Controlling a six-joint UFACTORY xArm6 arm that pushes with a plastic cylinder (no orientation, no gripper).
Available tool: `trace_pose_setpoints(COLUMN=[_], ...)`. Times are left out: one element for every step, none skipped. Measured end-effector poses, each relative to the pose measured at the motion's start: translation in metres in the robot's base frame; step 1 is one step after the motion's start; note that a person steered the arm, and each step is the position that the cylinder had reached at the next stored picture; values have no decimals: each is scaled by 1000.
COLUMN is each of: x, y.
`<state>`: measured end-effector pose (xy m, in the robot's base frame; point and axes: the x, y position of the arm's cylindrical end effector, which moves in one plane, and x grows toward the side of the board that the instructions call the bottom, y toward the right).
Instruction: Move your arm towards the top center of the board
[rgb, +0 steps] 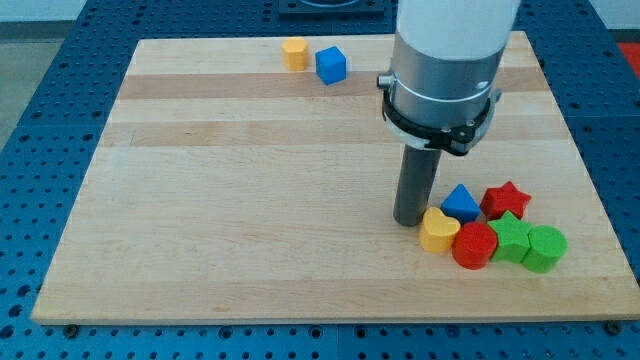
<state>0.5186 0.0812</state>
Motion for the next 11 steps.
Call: trace_pose_setpoints(x=[-6, -36, -78, -126, -172, -216, -253, -285, -306, -309, -307], y=[-3, -11, -14, -14, -14, -14, -14, -14, -31, -60, -76])
